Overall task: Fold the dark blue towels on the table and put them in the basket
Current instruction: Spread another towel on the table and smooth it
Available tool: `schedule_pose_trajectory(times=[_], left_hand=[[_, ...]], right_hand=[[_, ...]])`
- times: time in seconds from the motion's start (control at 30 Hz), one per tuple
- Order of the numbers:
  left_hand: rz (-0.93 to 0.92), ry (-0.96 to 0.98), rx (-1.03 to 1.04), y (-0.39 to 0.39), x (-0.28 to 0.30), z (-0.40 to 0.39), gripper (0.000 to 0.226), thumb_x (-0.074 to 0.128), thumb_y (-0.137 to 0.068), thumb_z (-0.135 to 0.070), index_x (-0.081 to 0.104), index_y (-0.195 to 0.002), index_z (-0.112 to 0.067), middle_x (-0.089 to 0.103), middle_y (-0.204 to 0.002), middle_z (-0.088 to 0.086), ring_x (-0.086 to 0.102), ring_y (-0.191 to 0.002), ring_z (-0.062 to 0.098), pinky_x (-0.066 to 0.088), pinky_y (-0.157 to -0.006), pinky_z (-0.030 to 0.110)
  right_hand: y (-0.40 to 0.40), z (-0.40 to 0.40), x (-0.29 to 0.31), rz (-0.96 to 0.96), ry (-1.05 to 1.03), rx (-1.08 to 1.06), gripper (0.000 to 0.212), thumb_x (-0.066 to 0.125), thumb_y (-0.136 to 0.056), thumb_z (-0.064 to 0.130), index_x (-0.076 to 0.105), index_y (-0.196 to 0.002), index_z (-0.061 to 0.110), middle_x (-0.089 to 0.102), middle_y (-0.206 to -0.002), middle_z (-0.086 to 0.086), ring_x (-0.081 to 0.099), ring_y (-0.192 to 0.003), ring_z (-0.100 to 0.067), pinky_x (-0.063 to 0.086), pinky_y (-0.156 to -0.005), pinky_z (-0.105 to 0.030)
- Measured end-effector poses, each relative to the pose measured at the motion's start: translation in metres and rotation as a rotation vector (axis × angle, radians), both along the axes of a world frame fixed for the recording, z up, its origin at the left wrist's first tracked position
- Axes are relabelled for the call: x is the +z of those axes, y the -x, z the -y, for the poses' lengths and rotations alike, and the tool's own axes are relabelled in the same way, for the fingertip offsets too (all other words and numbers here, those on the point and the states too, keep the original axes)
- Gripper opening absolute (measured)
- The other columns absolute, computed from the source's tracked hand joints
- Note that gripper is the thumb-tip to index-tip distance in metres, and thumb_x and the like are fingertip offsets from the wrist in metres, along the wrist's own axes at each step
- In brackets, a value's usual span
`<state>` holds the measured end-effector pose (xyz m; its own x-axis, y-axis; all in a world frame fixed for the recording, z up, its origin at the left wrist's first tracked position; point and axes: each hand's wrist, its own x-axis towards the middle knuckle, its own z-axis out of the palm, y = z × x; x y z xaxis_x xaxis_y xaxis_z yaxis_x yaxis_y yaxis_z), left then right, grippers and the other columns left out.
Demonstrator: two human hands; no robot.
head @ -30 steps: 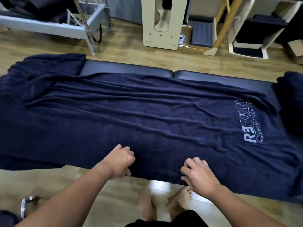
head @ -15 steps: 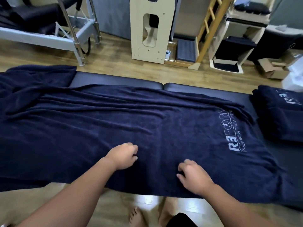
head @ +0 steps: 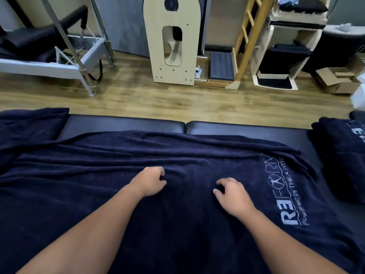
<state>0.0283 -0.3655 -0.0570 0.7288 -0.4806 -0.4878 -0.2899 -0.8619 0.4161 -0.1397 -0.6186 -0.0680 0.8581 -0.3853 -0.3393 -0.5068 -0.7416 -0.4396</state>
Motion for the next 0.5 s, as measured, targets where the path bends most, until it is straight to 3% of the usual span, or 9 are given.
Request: schedule_pose_trajectory(times=[0.17, 0.2, 0.27, 0.3, 0.37, 0.43, 0.5], left_hand=[[0.01, 0.127, 0.255, -0.05, -0.002, 0.04, 0.013, 0.067, -0.09, -0.029, 0.059, -0.096, -0.021, 0.066, -0.088, -0.001, 0.063, -0.086, 0.022, 0.054, -0.084, 0.037], [0.017, 0.153, 0.298, -0.059, -0.003, 0.046, 0.016, 0.064, -0.091, -0.03, 0.055, -0.102, -0.023, 0.067, -0.086, 0.0, 0.065, -0.082, 0.025, 0.055, -0.083, 0.039], [0.023, 0.157, 0.339, -0.079, -0.008, 0.055, 0.036, 0.054, -0.096, -0.031, 0.042, -0.13, -0.033, 0.07, -0.084, 0.004, 0.07, -0.071, 0.027, 0.059, -0.079, 0.042], [0.005, 0.143, 0.357, -0.087, -0.008, 0.058, 0.051, 0.048, -0.099, -0.029, 0.028, -0.144, -0.041, 0.072, -0.081, 0.006, 0.072, -0.063, 0.026, 0.06, -0.073, 0.042], [-0.055, 0.11, 0.396, -0.103, -0.006, 0.066, 0.069, 0.042, -0.102, -0.025, 0.004, -0.153, -0.051, 0.073, -0.074, 0.01, 0.072, -0.054, 0.025, 0.061, -0.06, 0.039], [-0.086, 0.042, 0.393, -0.118, -0.004, 0.072, 0.062, 0.044, -0.103, -0.023, 0.016, -0.154, -0.045, 0.073, -0.071, 0.013, 0.072, -0.052, 0.026, 0.061, -0.053, 0.038], [-0.004, -0.058, 0.321, -0.135, -0.004, 0.075, 0.03, 0.048, -0.101, -0.024, 0.044, -0.131, -0.024, 0.072, -0.067, 0.011, 0.07, -0.049, 0.025, 0.061, -0.054, 0.038]], right_hand=[[-0.073, 0.045, 0.0, 0.102, -0.011, -0.016, 0.038, 0.063, -0.095, 0.038, 0.066, -0.127, 0.017, 0.06, -0.128, -0.003, 0.057, -0.12, -0.024, 0.046, -0.101, -0.036], [-0.087, 0.053, 0.002, 0.127, 0.0, -0.027, 0.038, 0.063, -0.095, 0.037, 0.065, -0.128, 0.017, 0.058, -0.13, -0.002, 0.058, -0.119, -0.024, 0.047, -0.101, -0.036], [-0.113, 0.071, 0.004, 0.153, 0.014, -0.082, 0.042, 0.061, -0.097, 0.035, 0.059, -0.134, 0.018, 0.05, -0.138, -0.001, 0.057, -0.119, -0.025, 0.047, -0.098, -0.037], [-0.122, 0.078, 0.006, 0.138, 0.026, -0.114, 0.045, 0.059, -0.098, 0.034, 0.053, -0.139, 0.019, 0.045, -0.143, -0.001, 0.057, -0.12, -0.028, 0.047, -0.097, -0.039], [-0.138, 0.094, 0.003, 0.024, 0.079, -0.153, 0.048, 0.056, -0.099, 0.03, 0.044, -0.145, 0.022, 0.035, -0.148, -0.007, 0.058, -0.116, -0.039, 0.048, -0.092, -0.043], [-0.145, 0.108, -0.001, -0.107, 0.166, -0.152, 0.044, 0.056, -0.097, 0.023, 0.046, -0.14, 0.024, 0.035, -0.139, -0.01, 0.061, -0.101, -0.043, 0.048, -0.079, -0.041], [-0.148, 0.119, -0.001, -0.141, 0.282, -0.135, 0.032, 0.055, -0.096, 0.022, 0.053, -0.128, 0.026, 0.04, -0.123, -0.01, 0.061, -0.088, -0.041, 0.046, -0.069, -0.038]])
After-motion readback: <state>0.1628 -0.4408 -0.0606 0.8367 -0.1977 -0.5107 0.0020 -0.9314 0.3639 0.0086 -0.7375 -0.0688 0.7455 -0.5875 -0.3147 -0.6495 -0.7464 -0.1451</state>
